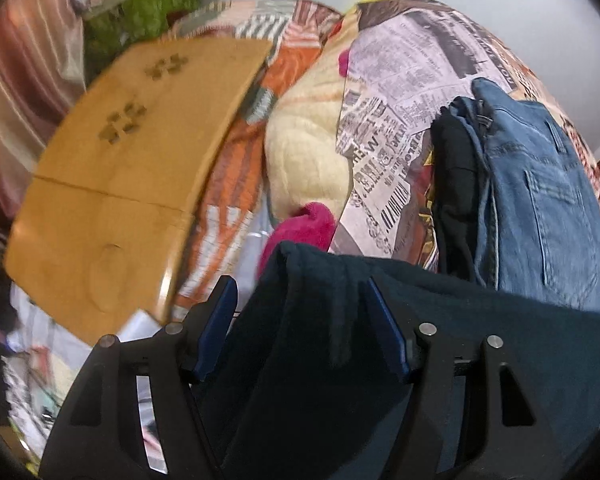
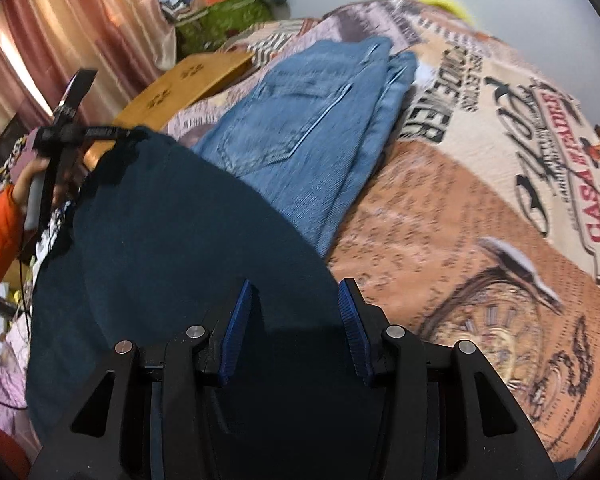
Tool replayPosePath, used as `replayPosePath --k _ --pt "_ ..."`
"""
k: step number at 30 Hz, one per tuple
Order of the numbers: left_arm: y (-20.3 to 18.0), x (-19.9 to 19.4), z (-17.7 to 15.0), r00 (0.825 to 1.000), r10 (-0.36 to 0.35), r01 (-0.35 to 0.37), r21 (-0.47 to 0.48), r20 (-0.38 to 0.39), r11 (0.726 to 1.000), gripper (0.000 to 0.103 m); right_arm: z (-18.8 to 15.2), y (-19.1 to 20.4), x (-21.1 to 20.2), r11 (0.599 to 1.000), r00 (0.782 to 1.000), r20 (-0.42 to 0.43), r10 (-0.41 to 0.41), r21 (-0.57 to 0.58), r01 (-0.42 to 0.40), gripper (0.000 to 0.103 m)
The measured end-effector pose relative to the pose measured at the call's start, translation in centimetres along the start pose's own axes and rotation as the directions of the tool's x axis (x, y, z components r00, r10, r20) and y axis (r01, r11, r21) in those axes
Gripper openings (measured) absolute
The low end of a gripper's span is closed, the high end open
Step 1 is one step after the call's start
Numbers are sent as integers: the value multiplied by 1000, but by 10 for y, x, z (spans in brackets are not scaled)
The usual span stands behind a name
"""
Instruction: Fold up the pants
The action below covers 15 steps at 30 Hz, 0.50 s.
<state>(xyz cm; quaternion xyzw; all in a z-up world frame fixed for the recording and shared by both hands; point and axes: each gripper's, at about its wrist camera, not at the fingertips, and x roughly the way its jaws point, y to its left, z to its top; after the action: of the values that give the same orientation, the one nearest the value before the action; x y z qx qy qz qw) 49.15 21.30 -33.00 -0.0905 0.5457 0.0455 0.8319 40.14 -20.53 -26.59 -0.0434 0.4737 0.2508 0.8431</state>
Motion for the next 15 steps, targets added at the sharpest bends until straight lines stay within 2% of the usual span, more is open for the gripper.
replayPosePath --k 3,6,8,15 --pt "8 14 2 998 -59 57 -57 -25 997 66 0 4 8 999 1000 -9 -13 -30 12 42" --pt "12 19 1 995 -96 95 -79 -13 992 65 1 2 10 999 1000 6 -15 -29 15 34" --pt "12 18 0 995 -98 98 -76 -7 992 62 2 -2 13 1000 1000 6 -21 -18 21 22" --pt "-3 -5 -1 998 -50 50 9 37 999 45 1 1 10 999 999 23 -24 -21 24 11"
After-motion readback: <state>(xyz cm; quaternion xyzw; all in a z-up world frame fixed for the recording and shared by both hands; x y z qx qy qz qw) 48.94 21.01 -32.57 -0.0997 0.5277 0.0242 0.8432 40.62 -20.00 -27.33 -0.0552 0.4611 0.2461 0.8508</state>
